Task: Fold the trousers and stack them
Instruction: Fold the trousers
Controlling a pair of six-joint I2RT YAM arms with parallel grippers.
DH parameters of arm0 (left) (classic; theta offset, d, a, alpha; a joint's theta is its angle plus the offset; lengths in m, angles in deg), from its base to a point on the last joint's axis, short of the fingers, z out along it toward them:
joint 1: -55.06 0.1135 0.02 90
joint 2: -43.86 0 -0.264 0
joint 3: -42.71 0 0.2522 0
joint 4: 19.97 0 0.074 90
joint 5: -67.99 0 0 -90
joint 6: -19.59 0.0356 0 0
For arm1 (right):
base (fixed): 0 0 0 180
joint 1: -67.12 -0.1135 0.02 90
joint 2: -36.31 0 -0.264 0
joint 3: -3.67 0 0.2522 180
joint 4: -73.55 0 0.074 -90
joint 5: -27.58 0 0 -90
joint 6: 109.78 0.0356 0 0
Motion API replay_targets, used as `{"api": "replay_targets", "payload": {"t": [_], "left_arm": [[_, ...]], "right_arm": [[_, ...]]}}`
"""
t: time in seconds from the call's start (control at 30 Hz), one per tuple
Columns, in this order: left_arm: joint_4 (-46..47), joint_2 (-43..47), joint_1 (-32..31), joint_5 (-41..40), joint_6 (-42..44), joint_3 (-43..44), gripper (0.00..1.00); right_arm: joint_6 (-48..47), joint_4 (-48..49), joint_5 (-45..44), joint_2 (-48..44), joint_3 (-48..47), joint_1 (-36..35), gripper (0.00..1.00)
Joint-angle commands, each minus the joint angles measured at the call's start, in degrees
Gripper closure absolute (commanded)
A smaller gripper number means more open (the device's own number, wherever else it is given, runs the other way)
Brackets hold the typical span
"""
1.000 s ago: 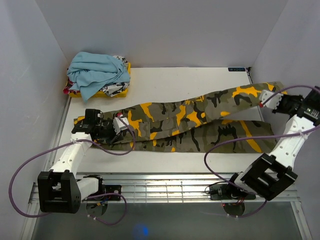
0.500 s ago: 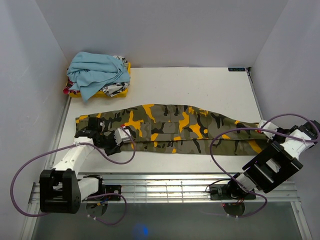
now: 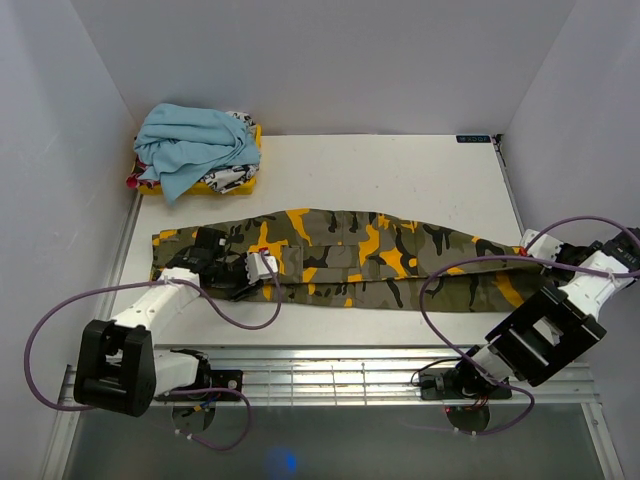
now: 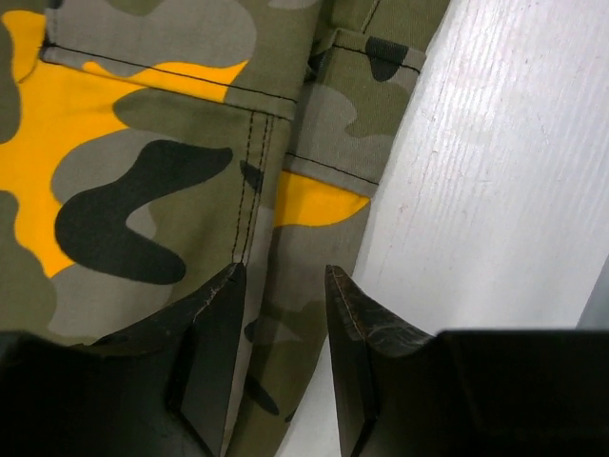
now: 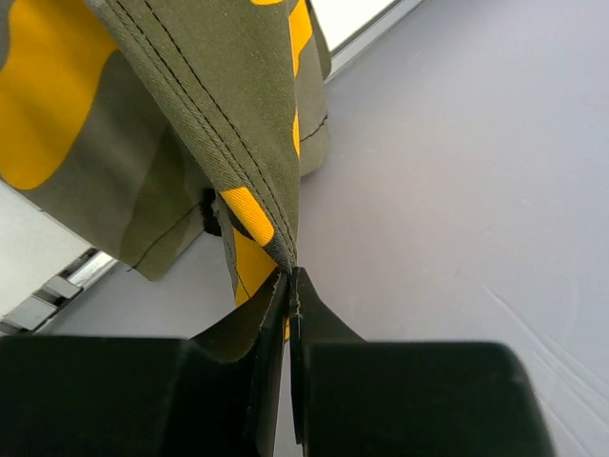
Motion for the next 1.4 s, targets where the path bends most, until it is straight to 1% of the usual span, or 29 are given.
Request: {"api": "replay_targets", "payload": {"t": [0.0, 0.03, 0.17, 0.27, 0.5, 0.6, 0.7, 0.73, 0.77, 0.8, 0.87, 0.93, 0.97, 1.0, 1.07, 1.1, 1.13, 1.17, 1.2, 1.27, 1.3, 1.33, 1.37], "left_arm": [[5.24, -0.9, -2.06, -3.73, -0.6, -1.29, 0.5], [7.6, -1.51, -2.42, -4.44, -1.03, -1.47, 0.5], [11.57, -1.95, -2.77, -7.95, -2.79, -2.69, 0.49], [13.77, -0.47, -2.77, -9.19, -2.71, -3.84, 0.49], [13.07, -1.08, -2.86, -8.67, 1.5, -4.9, 0.48], [12.36, -0.55, -2.95, -7.0, 1.69, -5.16, 0.46], [12.72, -0.81, -3.03, -7.7, 1.95, -5.34, 0.47], [13.15, -1.25, -3.03, -7.96, 1.78, -5.25, 0.5], [13.16, -1.42, -3.03, -8.31, 1.69, -5.07, 0.56], [13.16, -1.6, -3.03, -8.4, 1.34, -4.9, 0.7], [13.07, -1.87, -3.03, -9.01, -0.24, -4.11, 0.83], [12.37, -1.6, -2.25, -9.02, -1.38, -3.23, 0.94], [12.02, -0.99, -1.63, -8.67, -2.78, -1.92, 0.97], [11.32, -0.73, -0.76, -7.18, -3.06, -1.13, 1.0], [9.38, 0.41, 2.67, -5.42, -3.85, 1.41, 1.0], [7.72, 0.77, 5.29, -3.59, -3.94, 2.3, 1.0], [6.75, 0.94, 6.62, -2.7, -3.76, 3.09, 1.0], [5.96, 1.56, 7.68, -1.99, -3.41, 4.32, 1.0], [4.47, 1.91, 9.86, -0.59, -2.45, 4.77, 1.0], [2.97, 2.61, 10.94, 0.73, -1.22, 5.12, 1.0], [0.96, 3.31, 13.55, 1.35, 0.35, 5.3, 1.0], [-0.19, 3.67, 13.75, 2.31, 1.59, 5.12, 1.0], [-0.81, 4.11, 13.84, 2.41, 2.29, 4.78, 1.0]], "right_arm": [[-14.7, -0.38, 0.61, 0.88, -3.87, -0.57, 0.92], [-14.52, -0.56, 0.61, 1.05, -4.14, -0.75, 0.92], [-14.35, -0.82, 0.43, 1.14, -4.84, -1.1, 0.92], [-14.26, -1.0, 0.26, 1.32, -4.84, -1.28, 0.92], [-14.08, -0.83, 0.17, 1.32, -4.75, -1.54, 0.92], [-13.91, -1.09, 0.08, 1.49, -5.02, -1.72, 0.92], [-14.0, -1.09, 0.17, 1.5, -5.19, -1.8, 0.92], [-14.0, -0.91, 0.08, 1.49, -5.19, -1.81, 0.92], [-14.0, -0.83, 0.08, 1.41, -5.11, -1.89, 0.92], [-14.0, -0.65, 0.08, 1.58, -5.28, -1.98, 0.92], [-13.91, -0.65, 0.08, 1.84, -5.98, -2.16, 0.92], [-13.04, -0.3, -0.01, 2.37, -6.95, -2.24, 0.92], [-12.68, -0.21, -0.01, 2.72, -8.52, -2.16, 0.92], [-12.42, -0.38, -0.01, 3.16, -9.58, -2.16, 0.92], [-11.19, -1.26, 0.17, 4.57, -12.3, -2.24, 0.92], [-10.57, -1.7, 0.43, 5.09, -15.71, -2.25, 0.92], [-9.96, -2.57, 0.69, 6.06, -17.65, -2.25, 0.92], [-8.56, -5.02, 1.31, 6.5, -19.68, -2.16, 0.92], [-8.11, -6.44, 1.75, 6.94, -23.79, -2.16, 0.92], [-7.58, -9.33, 2.19, 7.38, -27.06, -2.07, 0.92], [-8.28, -12.22, 1.93, 7.38, -28.04, -1.9, 0.92], [-9.33, -12.95, 1.67, 6.34, -27.44, -1.63, 0.92], [-12.56, -13.3, 1.06, 5.55, -25.95, -0.67, 0.92]]}}
